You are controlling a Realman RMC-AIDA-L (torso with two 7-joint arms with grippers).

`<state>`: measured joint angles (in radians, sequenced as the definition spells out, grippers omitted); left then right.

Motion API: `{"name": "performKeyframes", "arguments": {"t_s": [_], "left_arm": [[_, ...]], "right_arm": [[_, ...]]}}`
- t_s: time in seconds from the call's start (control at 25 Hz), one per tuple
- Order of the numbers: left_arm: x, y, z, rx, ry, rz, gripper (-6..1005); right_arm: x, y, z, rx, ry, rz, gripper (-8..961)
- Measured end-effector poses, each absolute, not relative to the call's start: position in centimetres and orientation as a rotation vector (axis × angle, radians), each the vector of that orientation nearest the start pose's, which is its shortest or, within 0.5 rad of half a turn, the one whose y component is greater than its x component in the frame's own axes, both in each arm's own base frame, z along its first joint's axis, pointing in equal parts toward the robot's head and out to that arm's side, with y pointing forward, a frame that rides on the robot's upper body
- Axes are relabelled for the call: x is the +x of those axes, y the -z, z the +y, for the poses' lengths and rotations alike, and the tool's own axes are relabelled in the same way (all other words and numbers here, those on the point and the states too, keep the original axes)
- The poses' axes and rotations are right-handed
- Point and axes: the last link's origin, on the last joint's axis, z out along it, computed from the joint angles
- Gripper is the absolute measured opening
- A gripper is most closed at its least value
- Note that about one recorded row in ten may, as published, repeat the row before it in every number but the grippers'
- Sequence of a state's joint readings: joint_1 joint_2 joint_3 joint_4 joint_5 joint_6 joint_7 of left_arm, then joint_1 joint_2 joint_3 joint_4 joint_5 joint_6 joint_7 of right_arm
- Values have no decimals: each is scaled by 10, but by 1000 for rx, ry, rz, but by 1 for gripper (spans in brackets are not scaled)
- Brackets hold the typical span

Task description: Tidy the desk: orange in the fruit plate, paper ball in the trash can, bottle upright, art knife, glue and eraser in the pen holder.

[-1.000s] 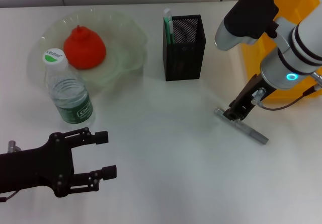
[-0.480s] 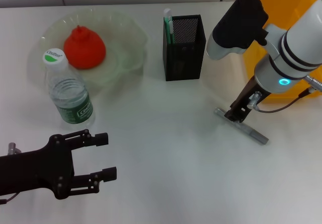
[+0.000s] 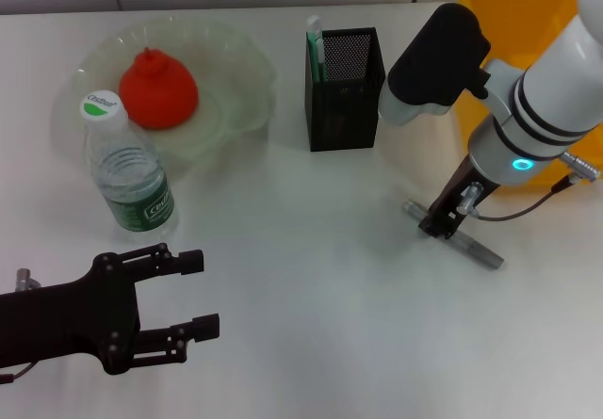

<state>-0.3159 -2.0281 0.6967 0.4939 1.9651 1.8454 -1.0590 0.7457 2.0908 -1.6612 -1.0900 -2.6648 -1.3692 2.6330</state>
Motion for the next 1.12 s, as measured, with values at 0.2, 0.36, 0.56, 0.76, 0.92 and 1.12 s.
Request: {"name": "performKeyframes", "arguments": {"t_s": [0.2, 0.36, 0.56, 0.76, 0.92, 1.12], "left_arm": [[-307, 0, 227, -2815, 945, -528, 781], [-307, 0, 227, -2815, 945, -526, 781], [-307, 0, 228, -2817, 945, -524, 781], [-307, 0, 228, -2816, 946, -524, 781], [-307, 0, 227, -2814, 947, -527, 782], [-308, 0, 226, -2812, 950, -530, 782]], "right_arm": [[178, 67, 362, -2604, 778, 715, 217], [178, 67, 362, -2603, 777, 715, 214], [178, 69, 361, -2606, 784, 705, 191], [178, 69, 360, -2609, 787, 699, 155], [171, 65, 359, -2614, 751, 688, 141], [146, 50, 354, -2642, 529, 642, 142]]}}
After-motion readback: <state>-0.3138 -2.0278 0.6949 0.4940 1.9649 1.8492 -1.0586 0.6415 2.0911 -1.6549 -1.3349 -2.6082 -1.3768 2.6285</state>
